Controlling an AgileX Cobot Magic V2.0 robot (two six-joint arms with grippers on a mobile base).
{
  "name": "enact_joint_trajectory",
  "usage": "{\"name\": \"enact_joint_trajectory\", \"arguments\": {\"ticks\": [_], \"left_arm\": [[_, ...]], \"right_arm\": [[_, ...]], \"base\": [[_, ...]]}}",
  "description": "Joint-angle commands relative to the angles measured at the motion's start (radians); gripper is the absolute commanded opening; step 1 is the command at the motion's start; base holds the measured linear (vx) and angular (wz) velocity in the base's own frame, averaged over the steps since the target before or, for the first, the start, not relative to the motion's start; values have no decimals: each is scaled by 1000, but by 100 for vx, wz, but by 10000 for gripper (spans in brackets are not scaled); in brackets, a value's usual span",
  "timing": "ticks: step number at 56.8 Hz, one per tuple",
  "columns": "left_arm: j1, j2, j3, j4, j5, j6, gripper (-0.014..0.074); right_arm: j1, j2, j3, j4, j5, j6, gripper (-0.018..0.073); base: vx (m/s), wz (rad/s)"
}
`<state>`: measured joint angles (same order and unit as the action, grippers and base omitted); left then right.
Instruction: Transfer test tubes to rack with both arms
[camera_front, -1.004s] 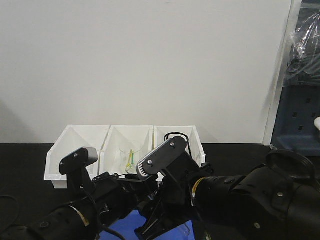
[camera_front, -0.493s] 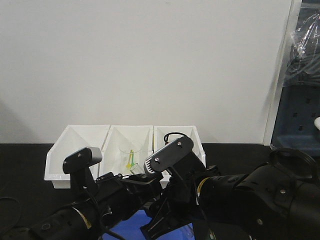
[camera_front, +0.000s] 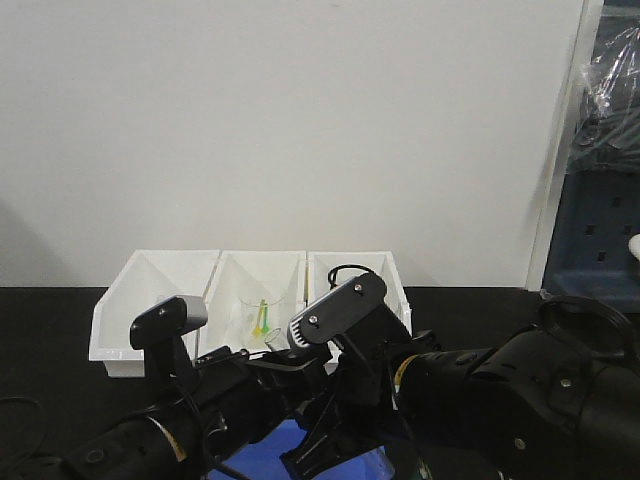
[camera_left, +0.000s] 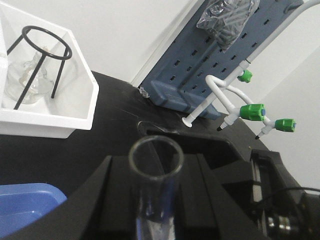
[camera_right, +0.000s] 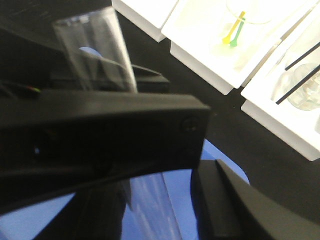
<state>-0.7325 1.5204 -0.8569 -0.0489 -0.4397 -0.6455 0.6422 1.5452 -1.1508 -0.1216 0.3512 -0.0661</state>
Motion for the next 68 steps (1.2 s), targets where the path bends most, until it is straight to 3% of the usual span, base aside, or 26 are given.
{"name": "enact_joint_trajectory", "arguments": {"ticks": [1, 19, 41, 56, 68], "left_arm": [[-5, -42, -36, 3, -99, -12, -6], [-5, -42, -36, 3, -108, -12, -6], [-4, -42, -36, 3, -123, -8, -3], [-4, -42, -36, 3, -123, -8, 57], [-4, -42, -36, 3, -123, -7, 216]], "right_arm": [[-6, -43, -30, -8, -68, -9, 340], [-6, -43, -30, -8, -66, -9, 223], [-6, -43, -30, -8, -78, -9, -15], [-6, -43, -30, -5, -88, -9, -13], [-6, -43, -30, -5, -99, -9, -11]], "base": [[0, 0], [0, 0], [0, 0], [0, 0], [0, 0]]}}
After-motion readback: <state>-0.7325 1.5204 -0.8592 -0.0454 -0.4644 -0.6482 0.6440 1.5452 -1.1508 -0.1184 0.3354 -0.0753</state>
